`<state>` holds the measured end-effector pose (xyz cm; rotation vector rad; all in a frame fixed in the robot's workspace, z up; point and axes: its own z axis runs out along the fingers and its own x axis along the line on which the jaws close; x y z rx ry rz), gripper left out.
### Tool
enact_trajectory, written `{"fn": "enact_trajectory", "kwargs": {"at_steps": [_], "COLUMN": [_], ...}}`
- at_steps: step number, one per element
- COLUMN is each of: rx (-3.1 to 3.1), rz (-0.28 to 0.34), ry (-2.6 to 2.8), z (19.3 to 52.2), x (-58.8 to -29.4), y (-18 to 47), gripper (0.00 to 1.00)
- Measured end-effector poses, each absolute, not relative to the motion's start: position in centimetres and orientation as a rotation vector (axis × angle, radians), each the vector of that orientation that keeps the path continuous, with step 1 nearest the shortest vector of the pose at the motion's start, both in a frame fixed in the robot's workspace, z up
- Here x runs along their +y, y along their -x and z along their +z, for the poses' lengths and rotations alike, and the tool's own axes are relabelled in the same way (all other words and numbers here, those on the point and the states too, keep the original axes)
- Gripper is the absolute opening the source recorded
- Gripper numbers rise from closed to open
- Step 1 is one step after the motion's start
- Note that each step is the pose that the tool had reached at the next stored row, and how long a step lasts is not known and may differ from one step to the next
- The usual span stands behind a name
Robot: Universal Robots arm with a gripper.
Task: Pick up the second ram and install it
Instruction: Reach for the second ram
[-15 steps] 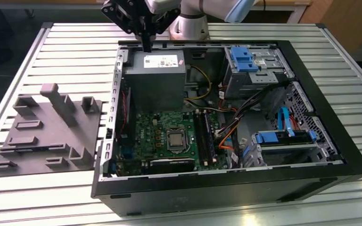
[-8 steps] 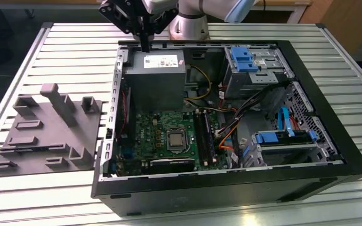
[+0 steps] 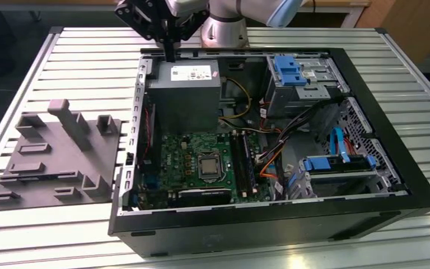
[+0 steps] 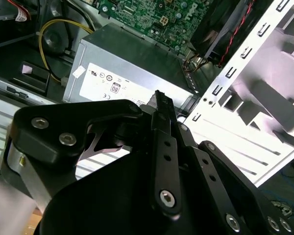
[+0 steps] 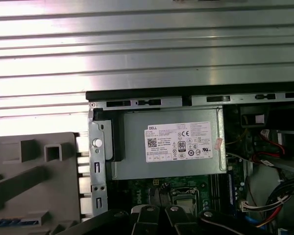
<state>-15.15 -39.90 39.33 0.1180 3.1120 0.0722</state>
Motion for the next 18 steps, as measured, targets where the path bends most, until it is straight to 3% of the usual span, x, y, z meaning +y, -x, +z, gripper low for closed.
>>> {"fn": "enact_trajectory", "kwargs": {"at_steps": [18], "rx": [3.112], "rz": [0.075], "ry": [-0.118], "z": [39.33], "x": [-39.89], "y": [15.86], "gripper": [0.11]}}
